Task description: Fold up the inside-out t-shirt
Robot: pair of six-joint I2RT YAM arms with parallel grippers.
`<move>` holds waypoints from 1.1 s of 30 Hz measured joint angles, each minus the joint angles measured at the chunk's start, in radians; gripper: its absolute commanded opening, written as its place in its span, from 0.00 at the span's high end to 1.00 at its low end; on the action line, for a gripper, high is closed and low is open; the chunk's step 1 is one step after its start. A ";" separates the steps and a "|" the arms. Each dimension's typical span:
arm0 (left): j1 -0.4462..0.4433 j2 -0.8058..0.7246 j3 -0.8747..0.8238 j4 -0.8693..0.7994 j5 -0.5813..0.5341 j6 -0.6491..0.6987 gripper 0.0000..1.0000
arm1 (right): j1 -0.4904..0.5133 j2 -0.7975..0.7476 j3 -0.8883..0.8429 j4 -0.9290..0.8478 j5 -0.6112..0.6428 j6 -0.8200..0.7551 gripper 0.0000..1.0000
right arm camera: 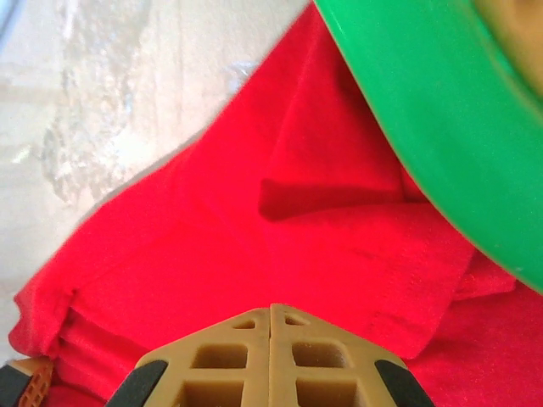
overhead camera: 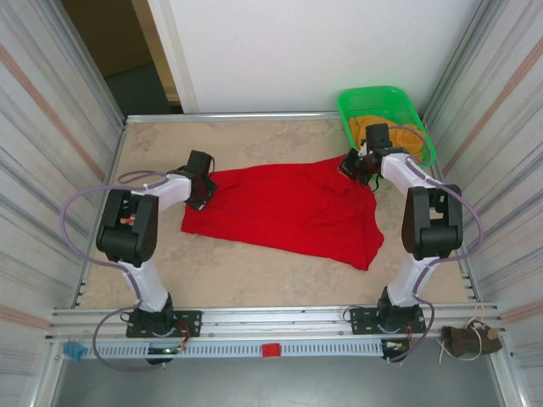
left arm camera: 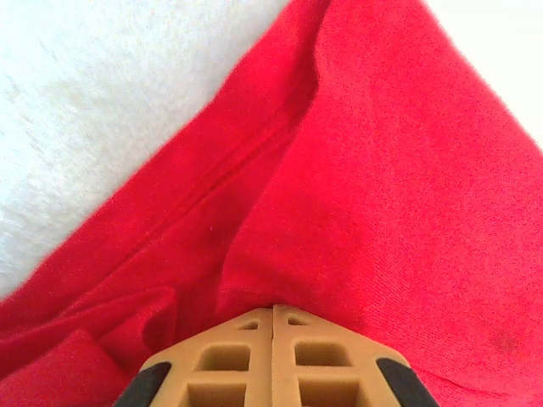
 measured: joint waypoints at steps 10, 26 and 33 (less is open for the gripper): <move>0.010 -0.079 0.065 -0.005 -0.037 0.094 1.00 | -0.009 -0.021 0.023 0.008 -0.006 0.000 0.62; 0.010 -0.083 0.065 -0.001 -0.036 0.142 1.00 | -0.008 0.077 -0.018 -0.017 0.126 -0.003 0.51; 0.010 -0.096 0.058 0.005 -0.036 0.144 1.00 | 0.004 0.127 -0.002 -0.016 0.145 0.001 0.54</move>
